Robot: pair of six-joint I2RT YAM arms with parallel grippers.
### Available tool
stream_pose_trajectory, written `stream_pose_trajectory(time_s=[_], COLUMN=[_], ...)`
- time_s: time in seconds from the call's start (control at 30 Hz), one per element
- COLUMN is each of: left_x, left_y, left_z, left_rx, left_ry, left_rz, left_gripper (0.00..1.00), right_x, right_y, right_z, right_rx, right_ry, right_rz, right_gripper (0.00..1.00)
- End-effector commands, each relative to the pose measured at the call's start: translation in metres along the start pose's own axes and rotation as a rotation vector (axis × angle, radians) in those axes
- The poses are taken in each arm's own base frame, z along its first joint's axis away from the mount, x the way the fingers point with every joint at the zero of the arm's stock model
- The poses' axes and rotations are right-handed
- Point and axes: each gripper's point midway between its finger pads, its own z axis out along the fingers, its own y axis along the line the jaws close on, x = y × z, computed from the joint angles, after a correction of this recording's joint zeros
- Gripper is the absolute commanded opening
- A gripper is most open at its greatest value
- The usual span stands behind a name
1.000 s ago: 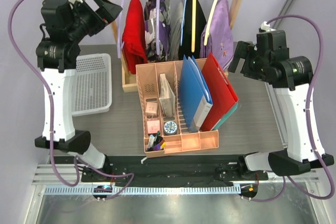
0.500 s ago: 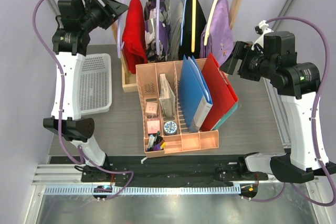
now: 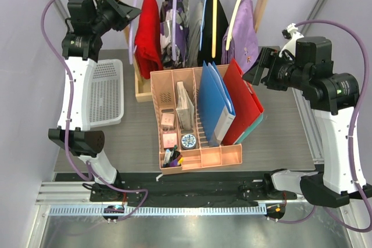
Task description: Remove the trousers from the hanger
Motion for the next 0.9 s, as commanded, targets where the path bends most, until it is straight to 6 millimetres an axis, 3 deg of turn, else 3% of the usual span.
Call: stream_pose_trajectory(time_s=[0.0,0.13,0.4,0.53,0.57,0.6,0.67,0.73,0.77,0.87], left_x=[-0.008,-0.010,-0.036,-0.038,-0.044,-0.038,-0.047,-0.043,-0.049,-0.047], left_y=[-0.011,-0.011,-0.023,-0.029,-0.039,-0.036,-0.052,-0.053,-0.066,-0.060], left_z=[0.002,0.003,-0.012,-0.012,-0.013,-0.009,-0.014,-0.012,-0.016,-0.010], left_rx=[0.052,0.052,0.061,0.128,0.171,0.190,0.269,0.315,0.381,0.406], left_ry=[-0.023,-0.034,-0.172,-0.208,-0.246,-0.233,-0.294,-0.304,-0.356,-0.377], left_rz=[0.001,0.031,0.176,0.250,0.280,0.305,0.355,0.364,0.393,0.406], left_gripper=[0.09,0.00,0.00,0.00,0.00,0.00,0.00,0.00,0.00,0.00], right_x=[0.001,0.002,0.004,0.004,0.006,0.008,0.013,0.021,0.023,0.026], right_y=[0.006,0.005,0.007,0.011,0.012,0.012,0.012,0.011,0.011,0.018], right_z=[-0.010,-0.010,-0.002,0.004,0.005,0.006,0.007,0.008,0.007,0.006], right_rx=[-0.038,-0.037,-0.050,-0.077,-0.081,-0.084,-0.095,-0.100,-0.098,-0.122], right_ry=[-0.017,-0.016,0.009,0.036,0.044,0.055,0.070,0.088,0.090,0.091], right_rz=[-0.046,-0.051,-0.053,-0.059,-0.059,-0.060,-0.067,-0.070,-0.071,-0.083], right_gripper=[0.78,0.78,0.79,0.79,0.79,0.79,0.79,0.79,0.79,0.79])
